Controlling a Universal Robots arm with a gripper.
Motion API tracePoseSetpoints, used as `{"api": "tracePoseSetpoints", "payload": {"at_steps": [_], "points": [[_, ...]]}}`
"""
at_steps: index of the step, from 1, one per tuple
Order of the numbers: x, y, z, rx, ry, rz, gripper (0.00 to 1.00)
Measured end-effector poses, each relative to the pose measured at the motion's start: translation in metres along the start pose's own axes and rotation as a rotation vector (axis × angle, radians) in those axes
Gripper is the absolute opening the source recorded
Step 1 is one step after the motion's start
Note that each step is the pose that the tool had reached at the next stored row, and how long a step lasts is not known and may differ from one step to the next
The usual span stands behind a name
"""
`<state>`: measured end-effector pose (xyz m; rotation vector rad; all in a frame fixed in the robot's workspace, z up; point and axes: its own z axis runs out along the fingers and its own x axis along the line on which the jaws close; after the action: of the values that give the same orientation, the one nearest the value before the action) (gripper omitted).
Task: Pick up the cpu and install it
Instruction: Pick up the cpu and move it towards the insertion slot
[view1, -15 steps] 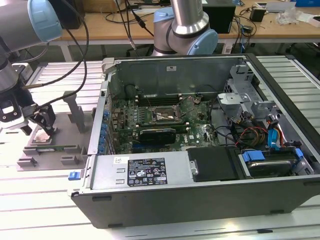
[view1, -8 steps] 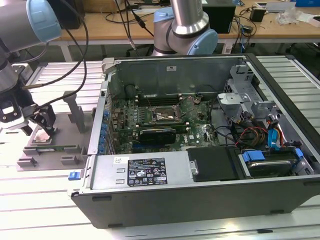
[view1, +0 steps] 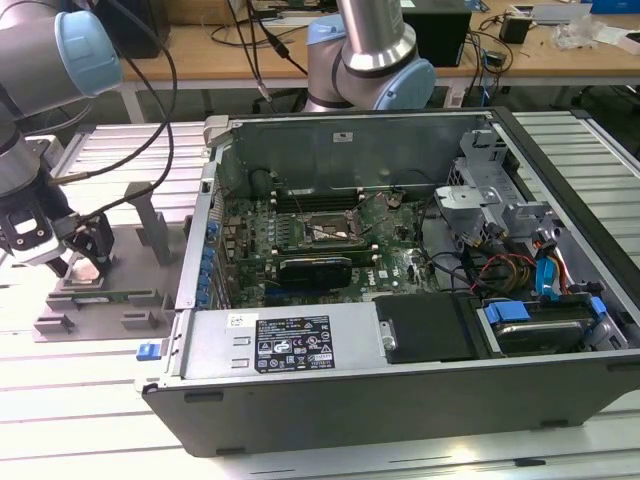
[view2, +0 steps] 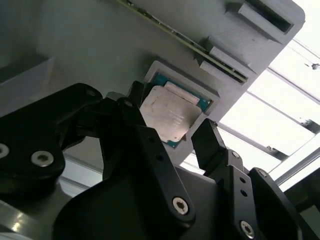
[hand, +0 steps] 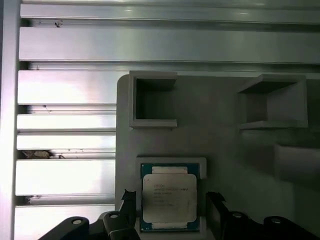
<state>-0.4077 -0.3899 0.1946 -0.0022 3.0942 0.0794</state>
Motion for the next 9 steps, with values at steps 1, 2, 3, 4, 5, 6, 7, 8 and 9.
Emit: {"api": "tracePoseSetpoints", "payload": {"at_steps": [1,2,3,4,5,6,7,8,9], "points": [[0.0,0.0,0.0,0.0,0.0,0.0,0.66],[0.0,0.0,0.0001,-0.0001,-0.0001,0.0,0.66],[-0.0001,0.0002,0.0006,-0.0004,-0.0004,0.0,0.66],[0.0,0.0006,0.0016,-0.0003,-0.0005,0.0,0.66],[0.0001,0.001,0.0022,-0.0001,-0.0001,0.0,0.66],[0.0001,0.002,0.003,-0.0002,-0.0001,0.0,0.66],[0.0001,0.0028,0.0034,-0.0002,-0.0002,0.0,0.66],[0.0001,0.0039,0.0041,-0.0002,-0.0002,0.0,0.66],[0.0002,0.0046,0.0046,-0.0003,-0.0003,0.0,0.66]]}}
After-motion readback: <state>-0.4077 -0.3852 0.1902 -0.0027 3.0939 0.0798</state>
